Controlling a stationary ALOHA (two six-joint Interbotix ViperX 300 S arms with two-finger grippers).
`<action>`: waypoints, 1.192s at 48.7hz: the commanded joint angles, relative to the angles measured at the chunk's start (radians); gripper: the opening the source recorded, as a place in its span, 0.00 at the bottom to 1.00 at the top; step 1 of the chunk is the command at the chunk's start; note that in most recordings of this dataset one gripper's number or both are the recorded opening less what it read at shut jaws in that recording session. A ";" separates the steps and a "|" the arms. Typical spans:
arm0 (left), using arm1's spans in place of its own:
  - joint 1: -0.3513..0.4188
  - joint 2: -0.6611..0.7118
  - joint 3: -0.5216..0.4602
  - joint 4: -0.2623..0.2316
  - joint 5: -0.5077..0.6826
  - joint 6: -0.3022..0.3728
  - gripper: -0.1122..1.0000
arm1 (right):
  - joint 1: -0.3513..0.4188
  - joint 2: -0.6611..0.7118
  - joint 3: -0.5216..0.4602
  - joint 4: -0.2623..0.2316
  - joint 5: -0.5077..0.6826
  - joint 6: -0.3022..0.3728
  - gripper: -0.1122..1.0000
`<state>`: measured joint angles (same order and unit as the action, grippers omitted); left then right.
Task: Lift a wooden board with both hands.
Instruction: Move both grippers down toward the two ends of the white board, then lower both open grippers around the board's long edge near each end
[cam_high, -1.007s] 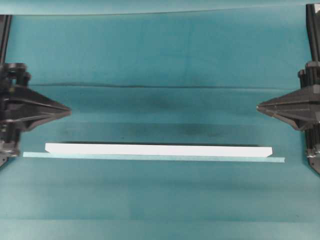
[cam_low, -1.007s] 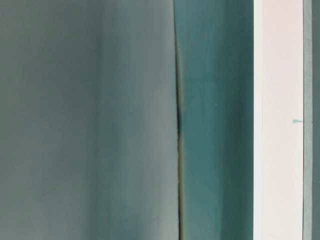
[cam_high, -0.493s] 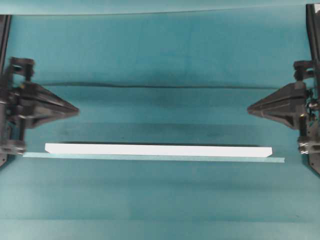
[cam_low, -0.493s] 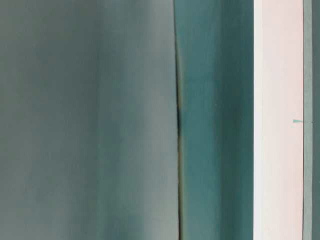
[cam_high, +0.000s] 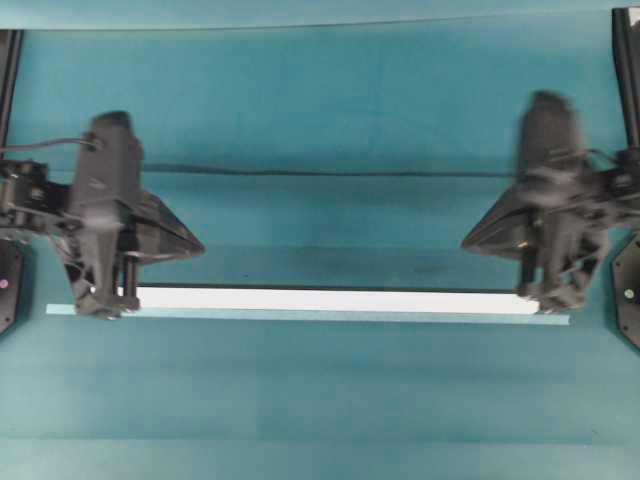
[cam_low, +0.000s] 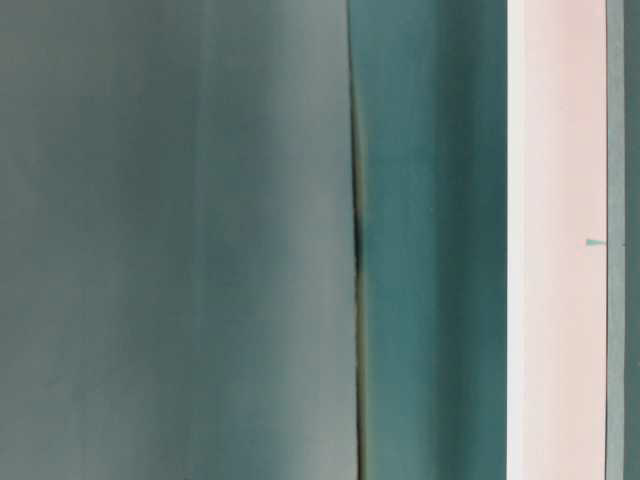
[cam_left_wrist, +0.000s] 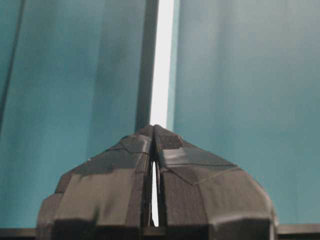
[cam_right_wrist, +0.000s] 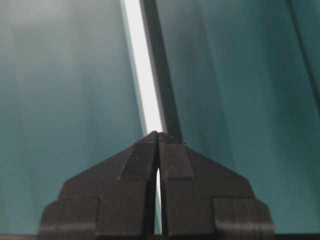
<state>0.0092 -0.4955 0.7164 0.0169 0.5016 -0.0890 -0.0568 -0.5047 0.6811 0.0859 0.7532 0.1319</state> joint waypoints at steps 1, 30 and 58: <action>-0.005 0.026 -0.055 0.003 0.028 0.005 0.09 | 0.008 0.080 -0.060 -0.003 0.080 -0.006 0.10; 0.005 0.193 -0.150 0.003 0.216 0.040 0.09 | 0.025 0.282 -0.120 -0.020 0.109 -0.074 0.13; -0.006 0.262 -0.101 0.006 0.258 0.046 0.96 | 0.044 0.333 -0.121 -0.046 0.078 -0.123 0.95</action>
<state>0.0123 -0.2439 0.6197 0.0199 0.7624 -0.0445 -0.0169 -0.1856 0.5660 0.0430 0.8422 0.0184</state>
